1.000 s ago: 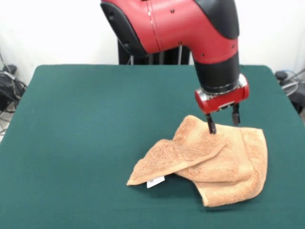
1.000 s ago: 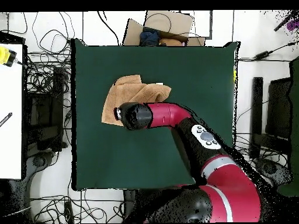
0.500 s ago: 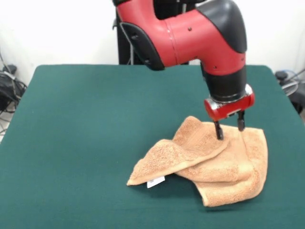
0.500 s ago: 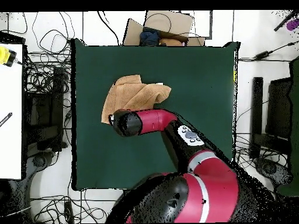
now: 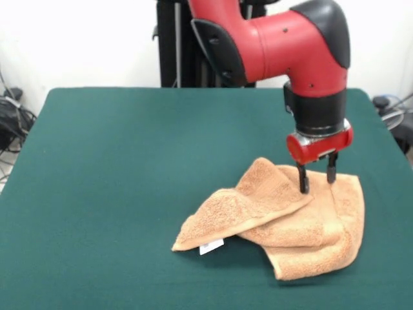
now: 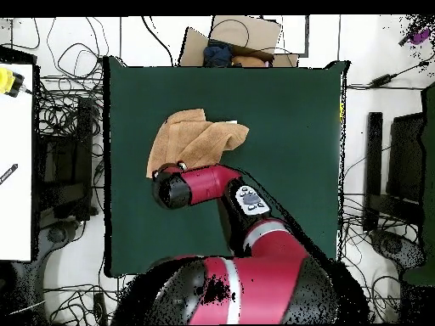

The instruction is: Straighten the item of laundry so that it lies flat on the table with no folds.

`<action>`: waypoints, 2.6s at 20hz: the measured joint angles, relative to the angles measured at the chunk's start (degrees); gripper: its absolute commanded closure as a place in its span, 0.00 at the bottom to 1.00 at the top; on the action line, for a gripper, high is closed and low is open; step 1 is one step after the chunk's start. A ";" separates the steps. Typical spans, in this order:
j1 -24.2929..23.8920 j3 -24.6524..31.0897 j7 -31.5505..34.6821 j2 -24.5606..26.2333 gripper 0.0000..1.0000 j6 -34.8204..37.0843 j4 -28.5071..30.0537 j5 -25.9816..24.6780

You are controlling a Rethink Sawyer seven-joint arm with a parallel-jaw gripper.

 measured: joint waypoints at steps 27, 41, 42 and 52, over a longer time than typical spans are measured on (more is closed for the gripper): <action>7.04 -7.84 0.00 -13.63 0.00 4.38 -1.91 5.36; 3.22 -8.00 0.00 -6.54 0.00 -6.85 -3.15 3.95; 2.39 -7.93 0.00 -5.72 0.00 -7.62 -3.15 3.66; -4.11 -7.22 0.00 -0.18 0.00 -10.43 -3.19 1.24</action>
